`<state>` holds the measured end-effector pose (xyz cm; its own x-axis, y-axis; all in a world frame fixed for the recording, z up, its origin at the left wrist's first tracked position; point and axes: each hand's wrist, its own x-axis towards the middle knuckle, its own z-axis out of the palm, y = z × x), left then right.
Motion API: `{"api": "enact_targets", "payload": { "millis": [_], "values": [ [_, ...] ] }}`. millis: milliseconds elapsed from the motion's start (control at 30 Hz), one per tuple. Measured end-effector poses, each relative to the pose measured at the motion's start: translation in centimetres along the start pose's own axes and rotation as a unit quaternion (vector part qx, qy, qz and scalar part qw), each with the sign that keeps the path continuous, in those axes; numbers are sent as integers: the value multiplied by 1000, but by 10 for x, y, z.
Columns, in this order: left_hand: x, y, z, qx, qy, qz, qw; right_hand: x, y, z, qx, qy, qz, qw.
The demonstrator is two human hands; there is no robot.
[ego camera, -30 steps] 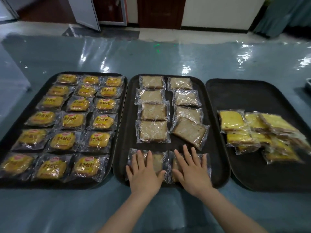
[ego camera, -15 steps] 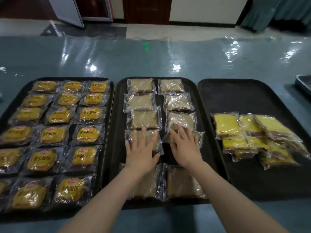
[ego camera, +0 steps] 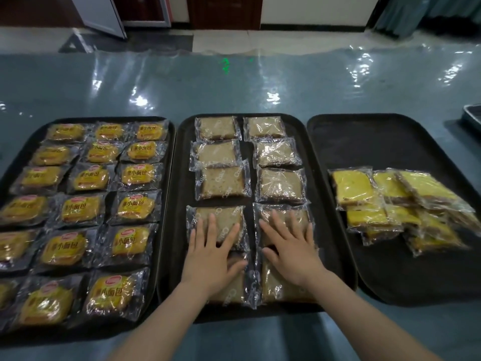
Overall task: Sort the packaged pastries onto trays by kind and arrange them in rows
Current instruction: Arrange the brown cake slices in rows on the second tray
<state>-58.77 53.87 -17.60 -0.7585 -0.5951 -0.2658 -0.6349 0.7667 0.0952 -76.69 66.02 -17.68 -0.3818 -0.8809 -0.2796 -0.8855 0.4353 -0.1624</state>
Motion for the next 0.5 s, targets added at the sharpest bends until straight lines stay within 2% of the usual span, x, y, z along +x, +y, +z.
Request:
{"api": "enact_targets", "payload": {
  "millis": [133, 500],
  "values": [
    [-2, 2, 5, -18, 8, -14, 1000, -7, -3, 10, 1, 14, 46, 999],
    [-3, 5, -4, -12, 17, 4, 1000, -3, -1, -1, 10, 26, 39, 999]
  ]
}}
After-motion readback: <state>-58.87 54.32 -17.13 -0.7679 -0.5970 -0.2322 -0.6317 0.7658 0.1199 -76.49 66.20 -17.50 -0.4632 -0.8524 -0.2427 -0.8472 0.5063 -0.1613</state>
